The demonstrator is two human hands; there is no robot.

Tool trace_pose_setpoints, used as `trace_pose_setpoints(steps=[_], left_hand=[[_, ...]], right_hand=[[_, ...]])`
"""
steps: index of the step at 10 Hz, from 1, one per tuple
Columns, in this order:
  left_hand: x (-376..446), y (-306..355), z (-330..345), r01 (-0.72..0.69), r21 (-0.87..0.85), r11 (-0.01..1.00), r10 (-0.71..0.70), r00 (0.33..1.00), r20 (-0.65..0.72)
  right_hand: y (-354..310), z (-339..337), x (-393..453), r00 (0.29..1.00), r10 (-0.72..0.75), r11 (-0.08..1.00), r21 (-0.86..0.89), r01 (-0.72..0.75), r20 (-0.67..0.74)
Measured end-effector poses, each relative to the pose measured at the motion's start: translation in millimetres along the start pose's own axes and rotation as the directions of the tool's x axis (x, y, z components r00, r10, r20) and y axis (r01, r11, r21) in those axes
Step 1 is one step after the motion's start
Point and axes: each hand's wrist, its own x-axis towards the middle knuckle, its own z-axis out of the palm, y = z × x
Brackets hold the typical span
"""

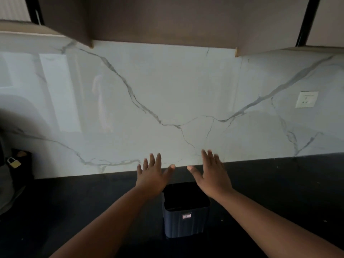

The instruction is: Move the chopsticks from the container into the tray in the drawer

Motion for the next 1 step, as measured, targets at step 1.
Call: trace_pose_setpoints(steps=[1], left_hand=[[13.8, 11.5, -19.6, -0.16, 0.318, 0.934, 0.218, 0.963, -0.156]], right_hand=[[-9.8, -14.3, 18.5, 0.978, -0.185, 0.956, -0.248, 0.155, -0.102]])
